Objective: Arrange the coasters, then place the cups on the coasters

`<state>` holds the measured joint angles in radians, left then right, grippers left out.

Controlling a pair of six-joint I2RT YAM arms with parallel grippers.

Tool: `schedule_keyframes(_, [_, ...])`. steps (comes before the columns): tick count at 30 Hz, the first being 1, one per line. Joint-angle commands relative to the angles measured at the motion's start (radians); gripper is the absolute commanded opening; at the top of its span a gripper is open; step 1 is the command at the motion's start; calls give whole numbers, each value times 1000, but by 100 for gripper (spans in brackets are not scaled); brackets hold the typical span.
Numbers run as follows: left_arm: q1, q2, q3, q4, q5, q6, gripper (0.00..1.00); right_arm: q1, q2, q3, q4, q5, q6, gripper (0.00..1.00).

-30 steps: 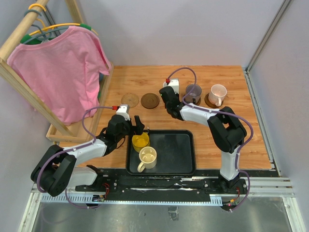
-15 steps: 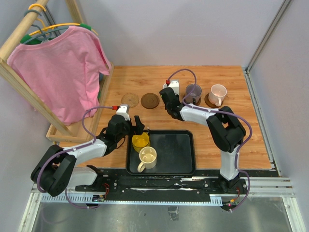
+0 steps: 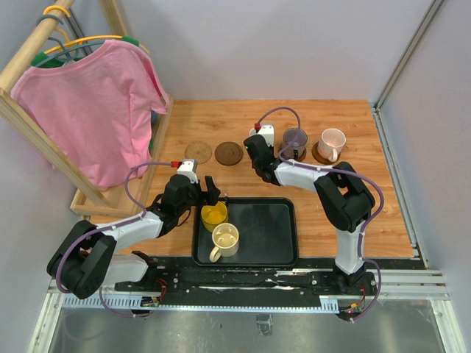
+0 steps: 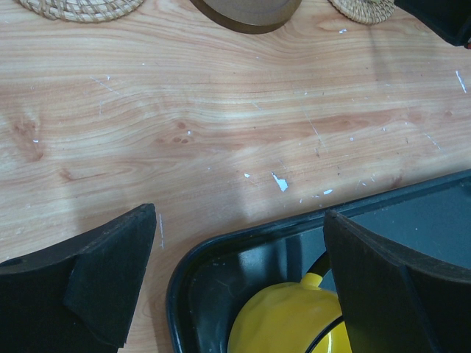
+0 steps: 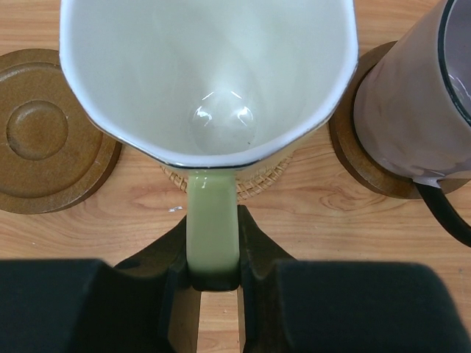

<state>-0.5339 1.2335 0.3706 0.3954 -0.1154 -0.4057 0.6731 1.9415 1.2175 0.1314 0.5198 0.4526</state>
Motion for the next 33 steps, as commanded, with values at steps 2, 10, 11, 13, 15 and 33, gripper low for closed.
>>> schedule_keyframes(2, [-9,-3,7,7,-10,-2,100,-10,-26,-32,36,4,33,30])
schedule_keyframes(10, [-9,-12,6,0,-10,-6,100,1,-50,-44,20,-4,24,62])
schedule_keyframes(11, [-9,-15,5,0,-10,-6,100,4,-56,-46,19,-3,22,63])
schedule_keyframes(13, [-9,-21,8,-4,-12,-7,100,9,-70,-55,20,-3,17,64])
schedule_keyframes(15, [-9,-29,8,-8,-15,-7,100,15,-91,-66,18,-8,16,64])
schedule_keyframes(33, [-9,-168,24,-114,-51,13,100,82,-566,-258,-191,-217,-115,59])
